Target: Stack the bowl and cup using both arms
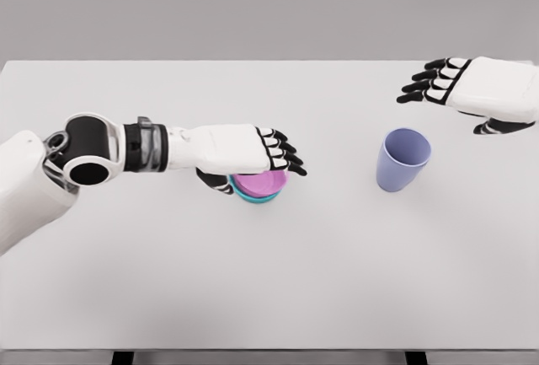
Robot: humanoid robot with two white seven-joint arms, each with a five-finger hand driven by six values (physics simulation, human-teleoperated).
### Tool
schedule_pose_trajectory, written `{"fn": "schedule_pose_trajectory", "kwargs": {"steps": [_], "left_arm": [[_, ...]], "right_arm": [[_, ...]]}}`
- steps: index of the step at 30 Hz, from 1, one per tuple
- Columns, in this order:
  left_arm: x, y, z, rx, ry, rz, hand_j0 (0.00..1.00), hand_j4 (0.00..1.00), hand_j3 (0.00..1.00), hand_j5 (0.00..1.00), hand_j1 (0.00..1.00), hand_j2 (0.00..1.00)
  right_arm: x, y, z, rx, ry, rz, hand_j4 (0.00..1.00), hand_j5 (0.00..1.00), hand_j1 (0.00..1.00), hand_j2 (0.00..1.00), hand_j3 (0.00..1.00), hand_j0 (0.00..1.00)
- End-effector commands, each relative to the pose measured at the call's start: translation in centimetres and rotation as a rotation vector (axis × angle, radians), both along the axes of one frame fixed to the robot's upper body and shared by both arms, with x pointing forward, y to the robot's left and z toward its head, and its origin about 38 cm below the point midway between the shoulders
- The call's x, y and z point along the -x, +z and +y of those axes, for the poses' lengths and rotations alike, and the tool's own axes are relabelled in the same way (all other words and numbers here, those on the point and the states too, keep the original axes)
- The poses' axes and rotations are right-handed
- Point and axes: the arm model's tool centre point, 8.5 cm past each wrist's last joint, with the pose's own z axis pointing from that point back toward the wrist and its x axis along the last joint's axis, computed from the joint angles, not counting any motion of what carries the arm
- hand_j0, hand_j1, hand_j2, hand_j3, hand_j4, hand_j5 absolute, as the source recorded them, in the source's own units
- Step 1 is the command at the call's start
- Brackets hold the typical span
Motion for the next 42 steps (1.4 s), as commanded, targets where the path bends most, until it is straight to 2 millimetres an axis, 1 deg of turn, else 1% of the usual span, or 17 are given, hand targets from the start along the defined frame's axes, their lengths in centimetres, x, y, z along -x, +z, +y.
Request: {"fn": "schedule_pose_trajectory", "kwargs": {"steps": [1,4,6,8,12,14,16,19,22,24,26,28,32,33,36,38,42], "left_arm": [[0.1,0.4,0.4,0.012,0.001,0.01,1.0,1.0,1.0,1.0,1.0,1.0],[0.7,1.3,2.2,0.032,0.005,0.043,1.0,1.0,1.0,1.0,1.0,1.0],[0.8,1.5,2.4,0.03,-0.01,0.036,1.0,1.0,1.0,1.0,1.0,1.0],[0.8,1.6,2.7,0.028,-0.007,0.035,1.0,1.0,1.0,1.0,1.0,1.0],[1.0,2.3,4.0,0.038,-0.03,0.039,1.0,1.0,1.0,1.0,1.0,1.0],[1.2,3.3,4.5,0.063,-0.069,0.017,1.0,1.0,1.0,1.0,1.0,1.0],[1.4,4.1,6.6,0.095,-0.053,0.061,1.0,1.0,1.0,1.0,1.0,1.0],[1.1,6.8,10.8,0.155,0.035,0.071,1.0,1.0,1.0,1.0,1.0,1.0],[1.7,7.6,14.5,0.249,0.104,0.191,1.0,1.0,1.0,1.0,1.0,1.0],[1.9,6.3,17.4,0.288,0.185,0.285,1.0,1.0,1.0,1.0,1.0,1.0],[2.5,3.7,18.7,0.35,0.238,0.404,1.0,1.0,1.0,1.0,1.0,1.0],[1.7,1.9,21.5,0.427,0.344,0.483,1.0,1.0,1.0,1.0,1.0,1.0],[1.5,-1.4,25.1,0.477,0.486,0.567,1.0,1.0,1.0,1.0,1.0,1.0],[1.7,-2.1,25.6,0.478,0.505,0.583,1.0,1.0,1.0,1.0,1.0,1.0],[1.6,-2.3,25.5,0.482,0.507,0.587,1.0,1.0,1.0,1.0,1.0,1.0],[1.8,-3.0,26.1,0.483,0.531,0.602,1.0,1.0,1.0,1.0,1.0,1.0],[1.8,-3.1,26.4,0.498,0.54,0.61,1.0,1.0,1.0,1.0,1.0,1.0]], "right_arm": [[-0.8,-2.4,0.4,0.011,-0.012,0.039,1.0,1.0,1.0,1.0,1.0,1.0],[-2.4,-3.4,-0.5,0.014,-0.061,0.062,1.0,1.0,1.0,1.0,1.0,1.0],[-3.3,-4.9,0.4,0.041,-0.06,0.078,1.0,1.0,1.0,1.0,1.0,1.0],[-3.3,-5.3,0.9,0.041,-0.05,0.084,1.0,1.0,1.0,1.0,1.0,1.0],[-2.8,-4.7,1.2,0.048,-0.03,0.072,1.0,1.0,1.0,1.0,1.0,1.0],[-2.6,-4.9,1.3,0.061,-0.022,0.077,1.0,1.0,1.0,1.0,1.0,1.0],[-2.5,-5.7,1.7,0.069,-0.011,0.098,1.0,1.0,1.0,1.0,1.0,1.0],[-2.3,-6.8,2.3,0.075,0.006,0.125,1.0,1.0,1.0,1.0,1.0,1.0],[-2.4,-6.9,2.3,0.074,0.006,0.128,1.0,1.0,1.0,1.0,1.0,1.0],[-2.3,-7.1,2.4,0.078,0.008,0.132,1.0,1.0,1.0,1.0,1.0,1.0],[-2.4,-7.0,2.5,0.078,0.01,0.128,1.0,1.0,1.0,1.0,1.0,1.0],[-2.3,-6.9,2.7,0.077,0.015,0.124,1.0,1.0,1.0,1.0,1.0,1.0],[-2.1,-7.9,3.2,0.083,0.03,0.149,1.0,1.0,1.0,1.0,1.0,1.0],[-2.0,-8.4,3.4,0.088,0.036,0.162,1.0,1.0,1.0,1.0,1.0,1.0],[-2.1,-9.2,4.1,0.083,0.048,0.177,1.0,1.0,1.0,1.0,1.0,1.0],[-2.3,-9.4,3.6,0.088,0.031,0.183,1.0,1.0,1.0,1.0,1.0,1.0],[-3.5,-10.1,2.6,0.103,-0.018,0.188,1.0,1.0,1.0,1.0,1.0,1.0]]}}
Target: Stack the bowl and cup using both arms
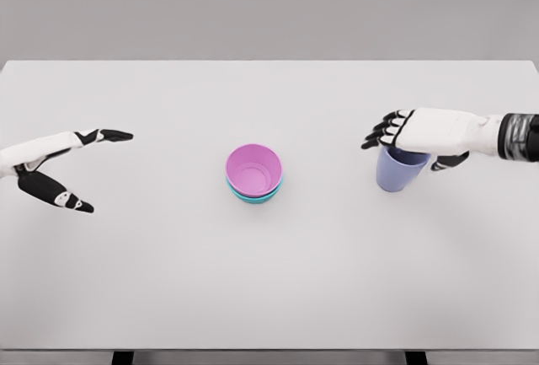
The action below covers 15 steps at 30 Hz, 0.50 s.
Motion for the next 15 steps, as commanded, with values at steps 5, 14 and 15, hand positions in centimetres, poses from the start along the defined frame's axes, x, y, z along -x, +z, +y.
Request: {"fn": "schedule_pose_trajectory", "kwargs": {"steps": [5,14,15], "left_arm": [[-0.2,0.0,0.0,0.026,0.015,-0.001,1.0,1.0,1.0,1.0,1.0,1.0],[-0.3,-0.2,-0.1,0.029,0.015,0.0,1.0,1.0,1.0,1.0,1.0,1.0],[-0.3,-0.2,-0.1,0.029,0.015,0.0,1.0,1.0,1.0,1.0,1.0,1.0]], "right_arm": [[-0.9,-1.3,-1.0,0.009,-0.051,0.026,1.0,1.0,1.0,1.0,1.0,1.0],[-1.2,-0.4,-1.0,0.001,-0.052,0.003,0.56,0.56,0.56,0.56,0.56,0.56],[-1.2,-0.3,-1.0,0.001,-0.052,0.001,0.54,0.54,0.54,0.54,0.54,0.54]]}}
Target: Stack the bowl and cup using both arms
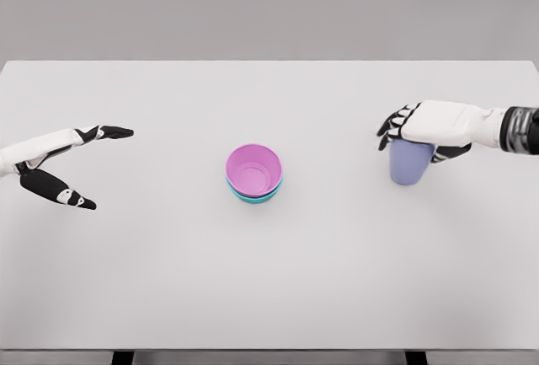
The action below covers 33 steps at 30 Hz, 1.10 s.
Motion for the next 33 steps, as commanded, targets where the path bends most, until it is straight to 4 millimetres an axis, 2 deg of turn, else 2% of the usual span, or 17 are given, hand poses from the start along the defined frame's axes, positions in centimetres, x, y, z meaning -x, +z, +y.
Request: {"fn": "schedule_pose_trajectory", "kwargs": {"steps": [1,3,11,17,19,21,27,33], "left_arm": [[0.0,0.1,0.0,0.007,0.002,0.002,1.0,1.0,1.0,1.0,1.0,1.0],[0.0,0.1,0.0,0.007,0.003,0.0,1.0,1.0,1.0,1.0,1.0,1.0],[0.0,0.0,0.1,0.006,0.004,0.002,1.0,1.0,1.0,1.0,1.0,1.0],[0.0,0.0,0.1,0.005,0.004,0.002,1.0,1.0,1.0,1.0,1.0,1.0],[0.0,0.0,0.1,0.006,0.006,0.003,1.0,1.0,1.0,1.0,1.0,1.0],[0.0,0.0,0.1,0.006,0.006,0.003,1.0,1.0,1.0,1.0,1.0,1.0],[0.0,0.0,0.1,0.006,0.006,0.003,1.0,1.0,1.0,1.0,1.0,1.0],[0.0,0.0,0.1,0.006,0.004,0.002,1.0,1.0,1.0,1.0,1.0,1.0]], "right_arm": [[0.0,0.4,-0.3,0.014,-0.002,-0.01,0.54,0.54,0.54,0.54,0.54,0.54],[-0.3,1.4,-0.9,0.001,-0.019,-0.037,0.54,0.54,0.54,0.54,0.54,0.54],[-1.0,4.1,-0.5,-0.043,-0.018,-0.101,0.56,0.56,0.56,0.56,0.56,0.56],[-0.4,8.6,1.0,-0.145,0.036,-0.193,0.57,0.57,0.57,0.57,0.57,0.57],[-0.5,9.3,1.2,-0.163,0.043,-0.205,0.57,0.57,0.57,0.57,0.57,0.57],[-0.7,9.5,3.0,-0.2,0.081,-0.215,0.58,0.58,0.58,0.58,0.58,0.58],[1.4,11.9,6.6,-0.242,0.209,-0.272,0.59,0.59,0.59,0.59,0.59,0.59],[2.8,11.7,10.5,-0.284,0.317,-0.276,0.61,0.61,0.61,0.61,0.61,0.61]]}}
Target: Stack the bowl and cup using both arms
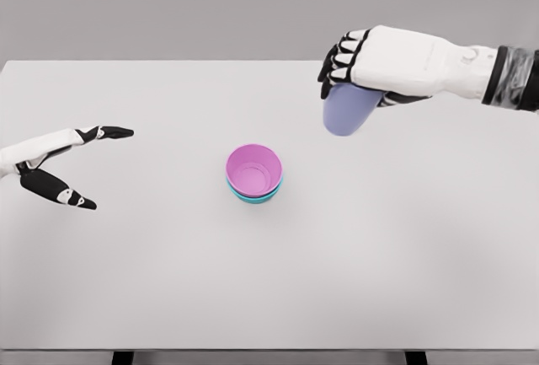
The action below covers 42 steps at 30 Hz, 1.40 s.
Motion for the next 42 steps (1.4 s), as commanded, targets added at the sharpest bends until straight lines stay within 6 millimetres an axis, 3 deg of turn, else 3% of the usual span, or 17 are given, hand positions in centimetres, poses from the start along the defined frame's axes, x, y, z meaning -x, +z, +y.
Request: {"fn": "schedule_pose_trajectory", "kwargs": {"steps": [1,15,30,34,42], "left_arm": [[0.0,0.1,0.0,0.007,0.004,0.001,1.0,1.0,1.0,1.0,1.0,1.0],[0.0,0.1,0.0,0.007,0.003,0.001,1.0,1.0,1.0,1.0,1.0,1.0],[0.0,0.0,0.0,0.006,0.003,0.003,1.0,1.0,1.0,1.0,1.0,1.0],[0.0,0.0,0.0,0.005,0.003,0.003,1.0,1.0,1.0,1.0,1.0,1.0],[0.0,0.0,0.0,0.008,0.003,0.003,1.0,1.0,1.0,1.0,1.0,1.0]], "right_arm": [[0.8,-0.1,1.8,-0.014,0.055,-0.002,0.61,0.61,0.61,0.61,0.61,0.61],[1.9,-1.5,8.3,-0.036,0.216,0.033,0.61,0.61,0.61,0.61,0.61,0.61],[1.9,-0.4,8.8,-0.057,0.238,0.022,0.62,0.62,0.62,0.62,0.62,0.62],[2.0,-0.5,10.0,-0.077,0.259,0.027,0.62,0.62,0.62,0.62,0.62,0.62],[-0.2,-3.6,10.2,-0.032,0.202,0.102,0.62,0.62,0.62,0.62,0.62,0.62]]}}
